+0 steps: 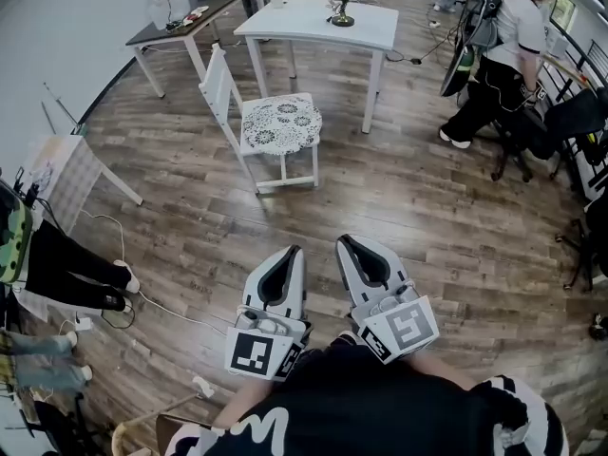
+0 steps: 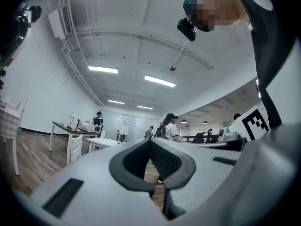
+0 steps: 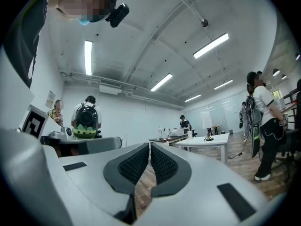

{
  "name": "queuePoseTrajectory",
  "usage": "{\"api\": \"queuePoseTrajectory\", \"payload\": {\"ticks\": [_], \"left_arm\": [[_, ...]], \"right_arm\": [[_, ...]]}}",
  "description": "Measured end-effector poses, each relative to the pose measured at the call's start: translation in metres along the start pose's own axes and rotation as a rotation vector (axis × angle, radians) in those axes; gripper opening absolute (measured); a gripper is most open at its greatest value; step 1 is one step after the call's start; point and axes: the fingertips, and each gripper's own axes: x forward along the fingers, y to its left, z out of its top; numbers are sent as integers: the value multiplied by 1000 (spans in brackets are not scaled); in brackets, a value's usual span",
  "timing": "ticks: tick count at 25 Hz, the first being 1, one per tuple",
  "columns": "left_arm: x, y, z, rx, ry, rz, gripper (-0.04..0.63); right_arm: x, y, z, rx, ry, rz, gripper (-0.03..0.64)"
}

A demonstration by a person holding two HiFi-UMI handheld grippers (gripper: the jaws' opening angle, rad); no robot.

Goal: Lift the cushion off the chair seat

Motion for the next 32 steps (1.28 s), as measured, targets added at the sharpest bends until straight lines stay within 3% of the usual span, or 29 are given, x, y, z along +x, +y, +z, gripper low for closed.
{"api": "queuePoseTrajectory", "payload": {"ticks": [16, 24, 32], "left_arm": [[5, -32, -18, 6, 5, 83, 5], [12, -13, -25, 5, 21, 91, 6], [50, 17, -25, 0, 15, 40, 6]], "right_arm": [[-23, -23, -8, 33, 2, 72, 28], [1, -25, -16, 48, 10, 85, 28], [35, -51, -16, 32, 8, 18, 28]]}}
